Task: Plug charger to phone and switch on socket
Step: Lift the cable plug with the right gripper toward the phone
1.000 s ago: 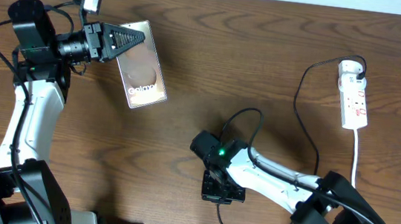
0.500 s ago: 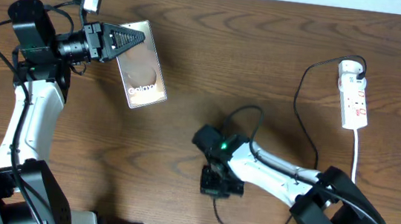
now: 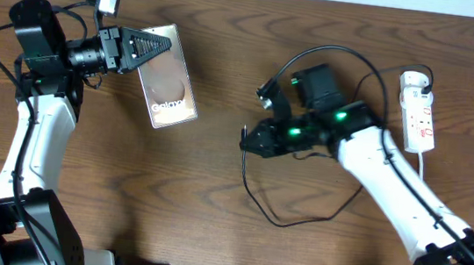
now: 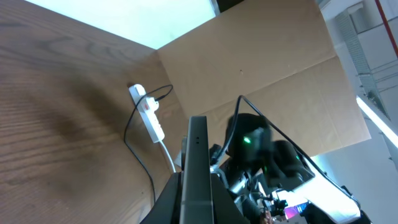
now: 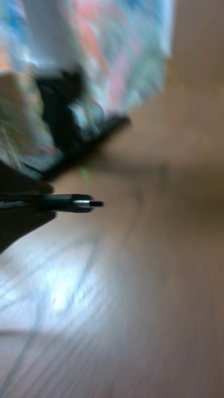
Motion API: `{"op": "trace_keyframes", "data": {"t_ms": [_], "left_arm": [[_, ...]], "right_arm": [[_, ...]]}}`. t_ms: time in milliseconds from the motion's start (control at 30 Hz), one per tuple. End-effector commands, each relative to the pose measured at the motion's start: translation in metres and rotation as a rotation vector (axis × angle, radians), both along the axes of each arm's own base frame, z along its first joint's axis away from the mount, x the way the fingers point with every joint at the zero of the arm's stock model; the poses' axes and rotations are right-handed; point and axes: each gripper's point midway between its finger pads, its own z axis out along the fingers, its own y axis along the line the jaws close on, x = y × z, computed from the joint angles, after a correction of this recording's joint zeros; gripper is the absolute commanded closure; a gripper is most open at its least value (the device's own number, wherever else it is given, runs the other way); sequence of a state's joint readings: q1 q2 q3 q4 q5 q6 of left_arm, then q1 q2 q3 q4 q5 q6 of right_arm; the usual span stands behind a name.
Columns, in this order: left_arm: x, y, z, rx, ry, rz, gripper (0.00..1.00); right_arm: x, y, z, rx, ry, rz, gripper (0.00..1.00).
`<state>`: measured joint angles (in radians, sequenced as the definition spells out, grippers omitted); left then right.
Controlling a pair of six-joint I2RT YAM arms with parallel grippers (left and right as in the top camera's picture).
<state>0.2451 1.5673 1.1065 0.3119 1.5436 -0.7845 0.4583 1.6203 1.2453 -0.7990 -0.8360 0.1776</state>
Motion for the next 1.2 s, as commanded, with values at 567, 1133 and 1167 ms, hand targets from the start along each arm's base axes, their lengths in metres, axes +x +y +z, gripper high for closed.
{"op": "trace_keyframes", "data": {"t_ms": [567,1133,1167], "left_arm": [[-0.009,-0.022,0.006,0.0,-0.027,-0.083,0.93],[-0.017,-0.046,0.006,0.024,-0.123,-0.149,0.93],[-0.017,-0.046,0.006,0.024,-0.126,-0.149,0.92]], "right_arm": [[-0.023,0.019,-0.003,0.69,-0.028,0.346,0.99],[-0.048,0.07,0.0,0.701,0.01,0.504,0.99],[-0.047,0.072,0.001,0.702,0.008,0.508,0.99]]}}
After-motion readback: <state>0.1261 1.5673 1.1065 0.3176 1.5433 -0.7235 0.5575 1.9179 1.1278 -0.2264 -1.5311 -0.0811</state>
